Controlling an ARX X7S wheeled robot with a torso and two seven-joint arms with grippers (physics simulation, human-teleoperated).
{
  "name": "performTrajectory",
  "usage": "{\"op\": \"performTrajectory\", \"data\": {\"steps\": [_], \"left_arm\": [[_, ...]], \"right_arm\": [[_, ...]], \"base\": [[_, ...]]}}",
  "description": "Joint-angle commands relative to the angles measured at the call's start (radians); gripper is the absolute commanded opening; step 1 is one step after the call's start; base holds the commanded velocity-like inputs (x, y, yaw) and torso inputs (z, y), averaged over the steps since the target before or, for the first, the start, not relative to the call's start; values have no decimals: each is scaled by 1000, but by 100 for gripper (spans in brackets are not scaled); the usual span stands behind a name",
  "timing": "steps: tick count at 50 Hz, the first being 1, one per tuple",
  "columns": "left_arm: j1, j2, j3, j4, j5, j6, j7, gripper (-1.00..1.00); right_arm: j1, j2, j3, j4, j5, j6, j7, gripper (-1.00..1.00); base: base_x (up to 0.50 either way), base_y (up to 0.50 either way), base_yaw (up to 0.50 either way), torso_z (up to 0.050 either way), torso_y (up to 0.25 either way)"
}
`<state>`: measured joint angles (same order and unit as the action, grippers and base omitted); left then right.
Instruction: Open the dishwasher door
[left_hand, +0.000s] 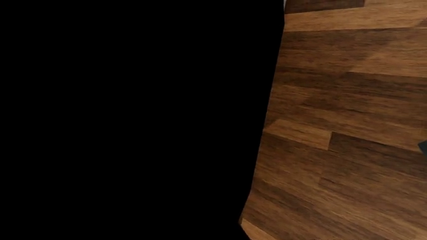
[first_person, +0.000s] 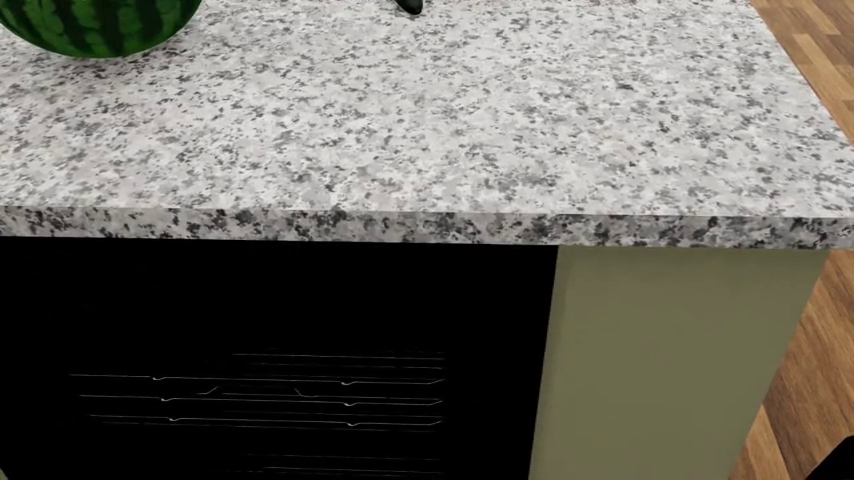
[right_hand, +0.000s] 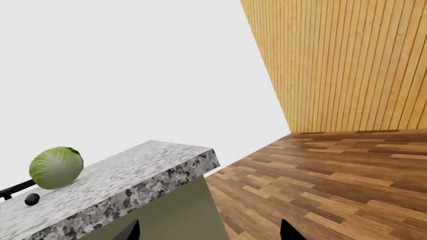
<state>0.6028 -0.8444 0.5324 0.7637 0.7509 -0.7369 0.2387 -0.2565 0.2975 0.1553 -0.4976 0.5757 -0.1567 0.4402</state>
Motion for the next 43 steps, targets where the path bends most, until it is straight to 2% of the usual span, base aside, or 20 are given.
{"op": "performTrajectory", "data": {"steps": [1,10,17,29,43], "left_arm": [[102,10,38,-35,-181,-3,23,-100],[170,8,93,-41,-227,2,-36,-100],[167,-14,126,-38,-273,-12,-80,-100],[169,-67,255,-48,-383,-42,-202,-100],[166,-94,359,-58,-487,-50,-280,-100]], "right_arm": [[7,1,-11,3,-3,1,2,100],[4,-1,-16,8,-6,-5,0,100],[5,1,-18,6,-6,-5,3,100],[5,5,-17,3,-3,-9,6,100],[3,8,-20,0,-2,-9,11,100]], "base": [[0,0,0,0,0],[-1,0,0,1,-1],[-2,0,1,0,-1],[0,0,0,0,-3],[-1,0,0,0,-1]]}}
